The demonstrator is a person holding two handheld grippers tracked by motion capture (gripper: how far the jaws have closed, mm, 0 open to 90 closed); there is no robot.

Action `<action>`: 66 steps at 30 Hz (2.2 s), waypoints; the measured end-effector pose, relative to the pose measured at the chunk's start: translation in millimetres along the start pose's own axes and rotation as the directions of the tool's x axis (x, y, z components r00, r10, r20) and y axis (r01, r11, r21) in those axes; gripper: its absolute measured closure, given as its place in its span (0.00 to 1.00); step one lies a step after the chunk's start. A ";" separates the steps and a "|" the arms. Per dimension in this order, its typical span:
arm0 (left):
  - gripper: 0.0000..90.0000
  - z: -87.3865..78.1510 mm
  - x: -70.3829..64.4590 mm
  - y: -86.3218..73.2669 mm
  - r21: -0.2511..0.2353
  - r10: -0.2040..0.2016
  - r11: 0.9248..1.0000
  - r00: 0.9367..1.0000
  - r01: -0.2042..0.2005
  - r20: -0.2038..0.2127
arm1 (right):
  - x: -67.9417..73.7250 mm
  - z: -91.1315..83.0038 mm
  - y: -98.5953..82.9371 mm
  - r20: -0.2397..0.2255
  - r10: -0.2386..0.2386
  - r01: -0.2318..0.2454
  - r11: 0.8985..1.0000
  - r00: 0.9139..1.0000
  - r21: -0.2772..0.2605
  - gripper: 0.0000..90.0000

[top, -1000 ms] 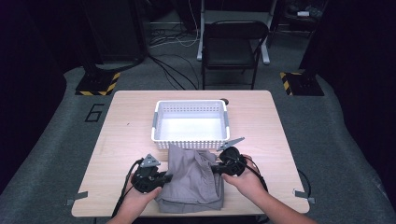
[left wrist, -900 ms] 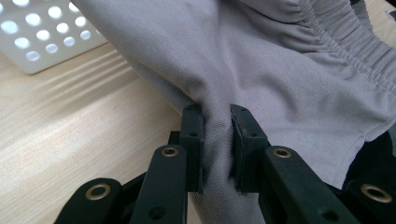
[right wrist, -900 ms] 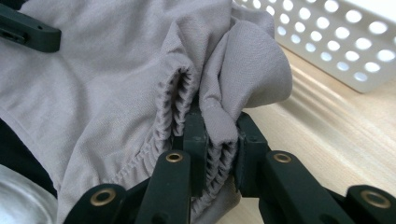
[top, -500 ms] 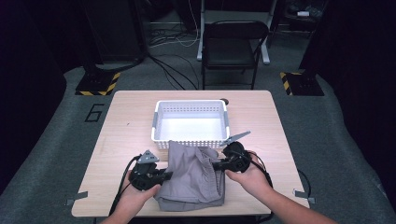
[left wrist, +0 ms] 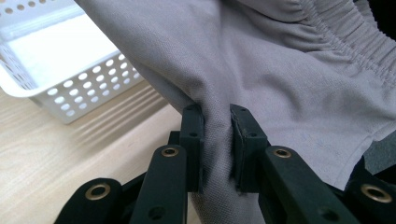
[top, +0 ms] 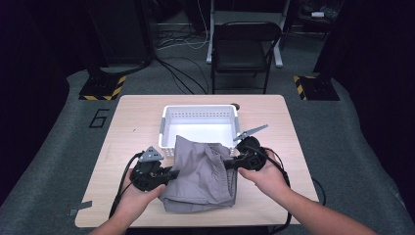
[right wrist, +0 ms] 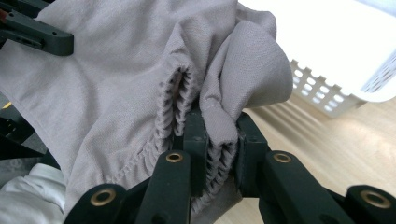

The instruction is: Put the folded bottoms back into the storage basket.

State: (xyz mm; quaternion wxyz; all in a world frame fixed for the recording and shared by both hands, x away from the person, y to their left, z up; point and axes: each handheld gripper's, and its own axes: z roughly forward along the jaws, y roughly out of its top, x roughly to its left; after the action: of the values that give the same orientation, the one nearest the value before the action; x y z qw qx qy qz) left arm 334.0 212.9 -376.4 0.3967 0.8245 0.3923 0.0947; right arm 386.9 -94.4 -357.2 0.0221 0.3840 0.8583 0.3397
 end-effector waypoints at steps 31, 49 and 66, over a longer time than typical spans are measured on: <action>0.85 -3.3 44.9 73.2 -0.014 -0.026 1.000 0.998 0.025 -0.057 | -22.0 -18.5 81.4 0.092 0.009 -0.007 1.000 0.996 -0.024 0.87; 0.85 17.5 70.3 118.9 -0.016 -0.028 1.000 0.994 0.027 -0.102 | -52.1 -8.6 130.0 0.154 0.070 -0.071 0.998 0.986 -0.003 0.86; 0.85 36.8 91.3 141.4 -0.011 -0.050 0.999 0.990 0.049 -0.130 | -70.4 -3.0 160.9 0.186 0.105 -0.104 0.994 0.977 -0.016 0.86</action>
State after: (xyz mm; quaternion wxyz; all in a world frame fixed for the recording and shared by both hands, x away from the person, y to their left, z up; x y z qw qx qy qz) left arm 493.6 204.1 -312.1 0.3755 0.8050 0.4373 0.1401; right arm 539.2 -67.3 -274.1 0.0861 0.4586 0.8299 0.3057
